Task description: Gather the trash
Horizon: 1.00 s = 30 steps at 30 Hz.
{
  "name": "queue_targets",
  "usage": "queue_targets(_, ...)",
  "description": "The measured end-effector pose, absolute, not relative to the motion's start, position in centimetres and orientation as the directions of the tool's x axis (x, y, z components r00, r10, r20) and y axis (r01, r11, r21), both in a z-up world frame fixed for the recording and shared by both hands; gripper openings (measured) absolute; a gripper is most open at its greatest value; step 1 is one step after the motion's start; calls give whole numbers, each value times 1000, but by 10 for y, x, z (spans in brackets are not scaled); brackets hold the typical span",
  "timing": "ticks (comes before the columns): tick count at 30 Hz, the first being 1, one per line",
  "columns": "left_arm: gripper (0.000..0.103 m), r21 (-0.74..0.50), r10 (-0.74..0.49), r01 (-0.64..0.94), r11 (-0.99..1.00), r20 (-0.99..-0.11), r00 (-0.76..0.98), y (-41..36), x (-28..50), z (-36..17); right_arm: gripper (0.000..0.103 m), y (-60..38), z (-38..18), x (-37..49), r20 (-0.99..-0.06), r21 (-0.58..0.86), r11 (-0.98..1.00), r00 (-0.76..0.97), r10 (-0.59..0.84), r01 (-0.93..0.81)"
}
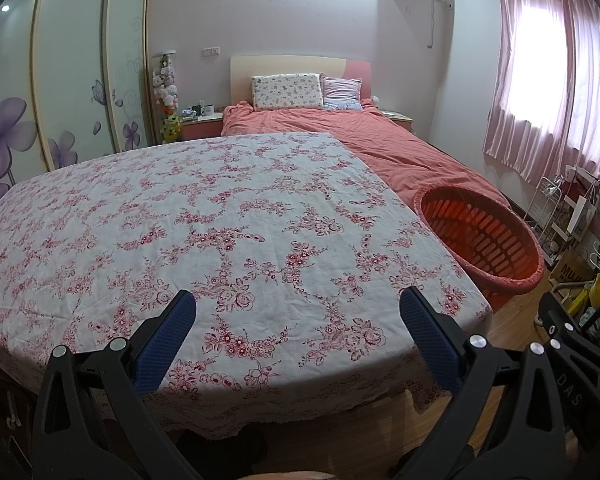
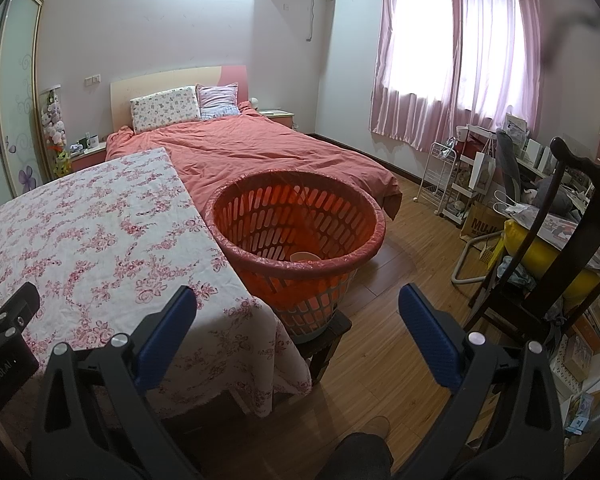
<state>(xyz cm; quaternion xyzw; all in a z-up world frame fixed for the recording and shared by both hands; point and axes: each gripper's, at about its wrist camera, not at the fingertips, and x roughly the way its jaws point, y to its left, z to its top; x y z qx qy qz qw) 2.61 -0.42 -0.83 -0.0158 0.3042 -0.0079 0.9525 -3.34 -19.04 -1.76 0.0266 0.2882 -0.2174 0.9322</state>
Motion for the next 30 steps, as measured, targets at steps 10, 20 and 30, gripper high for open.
queue_targets(10,100,-30,-29,14,999,-578,816,-8,22,-7,99,-191,-17,-34,-549,-75,904,739,-390,421)
queue_targets(20,100,-28,-27,13,1000,-577,816,-9,23,-6,99,-191,-17,-34,-548,-75,904,740,-389,421)
queue_targets(30,100,-27,-31,18,999,-582,812,-8,25,-6,99,-191,-17,-34,-548,-73,904,740,-390,421)
